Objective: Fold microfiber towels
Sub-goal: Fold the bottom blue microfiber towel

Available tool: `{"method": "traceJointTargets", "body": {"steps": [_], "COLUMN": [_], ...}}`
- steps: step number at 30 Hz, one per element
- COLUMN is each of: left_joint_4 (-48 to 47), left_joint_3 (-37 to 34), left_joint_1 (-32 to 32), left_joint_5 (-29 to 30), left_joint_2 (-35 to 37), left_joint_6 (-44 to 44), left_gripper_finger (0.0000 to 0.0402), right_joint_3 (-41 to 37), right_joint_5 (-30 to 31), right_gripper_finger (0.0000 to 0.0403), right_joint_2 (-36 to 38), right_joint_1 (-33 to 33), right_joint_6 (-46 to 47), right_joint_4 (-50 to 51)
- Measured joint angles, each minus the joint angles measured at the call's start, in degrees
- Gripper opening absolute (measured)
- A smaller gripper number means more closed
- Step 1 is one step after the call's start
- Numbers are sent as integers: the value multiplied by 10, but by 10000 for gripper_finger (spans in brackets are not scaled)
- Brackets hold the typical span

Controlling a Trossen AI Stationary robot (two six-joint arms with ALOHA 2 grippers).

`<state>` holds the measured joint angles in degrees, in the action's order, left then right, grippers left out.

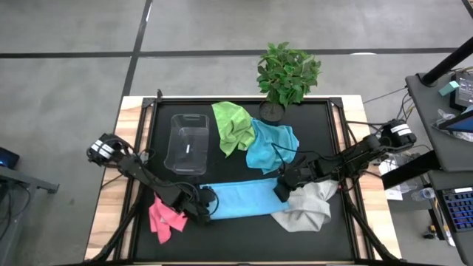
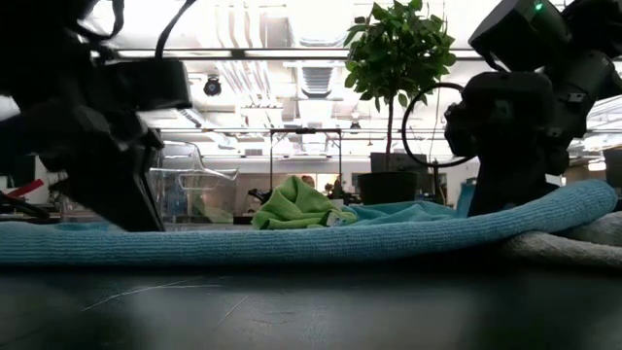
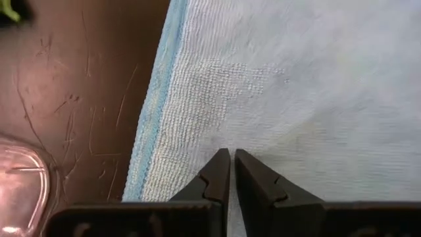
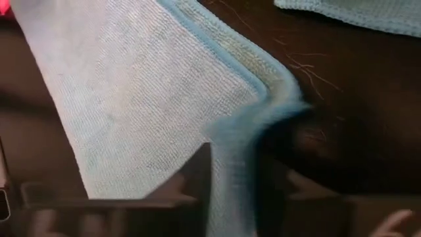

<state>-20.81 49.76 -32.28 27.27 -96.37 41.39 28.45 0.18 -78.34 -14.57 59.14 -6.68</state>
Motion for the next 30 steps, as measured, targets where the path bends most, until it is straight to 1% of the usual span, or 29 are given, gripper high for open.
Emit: {"method": "traceJointTargets", "body": {"steps": [1,2,6,8,11,18,21,23,26,30], "left_joint_4": [1,2,-3,-3,-10,-13,-13,-12,-12,-23], "left_joint_3": [1,1,-1,-2,-5,-6,-6,-7,-8,-8], "left_joint_1": [0,0,-1,-1,-3,-10,-11,-12,-16,-29], "left_joint_5": [0,1,3,3,3,3,3,3,3,-19], "left_joint_2": [8,18,47,63,74,80,80,80,80,95], "left_joint_6": [-1,-2,-4,-10,-17,-18,-18,-18,-17,-18], "left_gripper_finger": [11,11,11,11,11,11,11,11,11,11], "right_joint_3": [0,1,10,24,56,165,209,232,257,278], "right_joint_5": [0,0,-1,0,9,68,85,89,88,80], "right_gripper_finger": [30,20,11,9,9,9,9,9,9,9], "right_joint_2": [2,3,13,22,38,56,56,55,55,47], "right_joint_1": [0,0,3,5,10,15,16,17,16,16], "right_joint_6": [-5,-11,-20,-30,-49,-101,-114,-119,-122,-110], "right_joint_4": [1,1,18,54,147,412,478,499,493,450]}}
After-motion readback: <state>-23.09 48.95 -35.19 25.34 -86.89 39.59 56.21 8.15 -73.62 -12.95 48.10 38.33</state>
